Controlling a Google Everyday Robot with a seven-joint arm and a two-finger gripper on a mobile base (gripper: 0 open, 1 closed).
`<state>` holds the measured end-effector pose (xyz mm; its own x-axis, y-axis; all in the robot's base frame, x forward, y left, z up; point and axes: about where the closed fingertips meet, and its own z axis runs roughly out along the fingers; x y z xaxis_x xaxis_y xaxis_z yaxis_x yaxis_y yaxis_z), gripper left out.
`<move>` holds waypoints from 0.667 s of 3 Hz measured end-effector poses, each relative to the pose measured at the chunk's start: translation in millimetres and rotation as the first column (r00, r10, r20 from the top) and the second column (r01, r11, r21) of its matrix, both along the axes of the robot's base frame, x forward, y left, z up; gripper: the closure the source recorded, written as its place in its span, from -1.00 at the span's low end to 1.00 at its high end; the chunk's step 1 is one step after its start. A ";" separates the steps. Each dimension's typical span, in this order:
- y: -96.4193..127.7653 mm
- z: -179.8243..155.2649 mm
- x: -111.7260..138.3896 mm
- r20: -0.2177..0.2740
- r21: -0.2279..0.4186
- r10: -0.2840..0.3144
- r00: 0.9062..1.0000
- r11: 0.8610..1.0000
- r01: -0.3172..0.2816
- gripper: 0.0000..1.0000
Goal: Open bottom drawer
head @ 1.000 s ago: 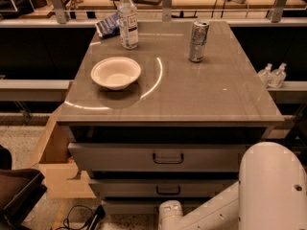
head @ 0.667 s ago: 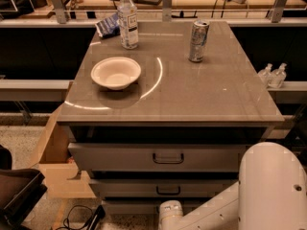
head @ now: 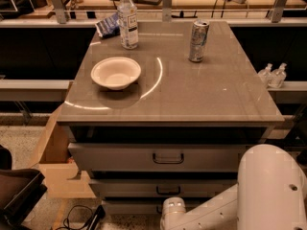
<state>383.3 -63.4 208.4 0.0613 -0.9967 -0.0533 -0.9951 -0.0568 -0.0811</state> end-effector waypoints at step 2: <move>-1.9 -24.1 8.3 -0.036 0.002 -0.005 0.999 1.000 0.005 -1.00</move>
Offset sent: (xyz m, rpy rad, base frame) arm 0.0152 -0.0010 -0.0395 0.0015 0.0603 0.0008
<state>391.6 -65.3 184.3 0.0547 -0.9969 -0.0572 -0.9976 -0.0521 -0.0457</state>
